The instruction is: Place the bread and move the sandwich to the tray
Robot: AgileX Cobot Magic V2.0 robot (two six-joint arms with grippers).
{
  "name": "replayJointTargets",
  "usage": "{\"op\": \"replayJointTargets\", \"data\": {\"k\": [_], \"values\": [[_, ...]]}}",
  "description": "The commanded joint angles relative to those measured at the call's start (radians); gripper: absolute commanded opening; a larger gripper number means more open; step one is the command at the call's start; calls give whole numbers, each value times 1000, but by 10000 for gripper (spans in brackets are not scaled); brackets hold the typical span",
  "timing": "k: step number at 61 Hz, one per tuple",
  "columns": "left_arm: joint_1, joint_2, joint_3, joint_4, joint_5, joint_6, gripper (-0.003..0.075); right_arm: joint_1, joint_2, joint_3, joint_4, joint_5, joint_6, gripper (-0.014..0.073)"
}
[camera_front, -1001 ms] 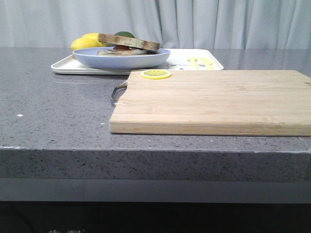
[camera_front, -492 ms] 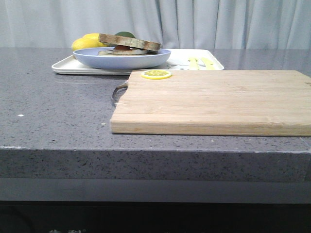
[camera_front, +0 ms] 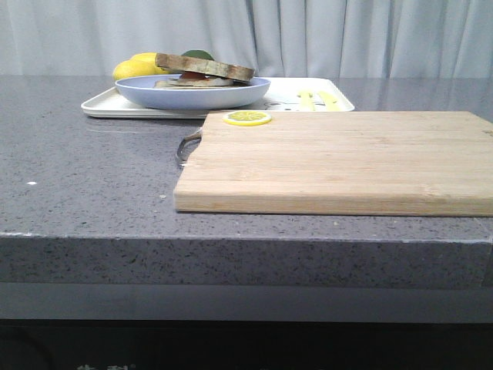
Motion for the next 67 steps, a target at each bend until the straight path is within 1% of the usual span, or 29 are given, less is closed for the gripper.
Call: {"op": "replayJointTargets", "data": {"k": [1, 5, 9, 14, 16, 19, 42, 48, 55, 67], "values": [[4, -21, 2, -7, -78, 0, -20, -4, -19, -3, -7, -92, -4, -67], [4, -21, 2, -7, -78, 0, -20, -4, -19, -3, -17, -91, -4, -67], [4, -21, 2, -7, -78, 0, -20, -4, -19, -3, -76, -98, 14, -67], [4, -21, 2, -7, -78, 0, -20, -4, -19, -3, -182, -126, 123, -67], [4, -21, 2, -7, -78, 0, -20, -4, -19, -3, -209, -135, 177, -67], [4, -21, 2, -7, -78, 0, -20, -4, -19, -3, -215, -139, 223, -67], [4, -21, 2, -7, -78, 0, -20, -67, -19, -3, -209, -126, 219, -67], [4, -21, 2, -7, -78, 0, -20, -69, -19, -3, -192, -121, 175, -67], [4, -21, 2, -7, -78, 0, -20, -69, -19, -3, -131, -105, 101, -67], [4, -21, 2, -7, -78, 0, -20, -69, -19, -3, -128, -121, 98, -67]]}}
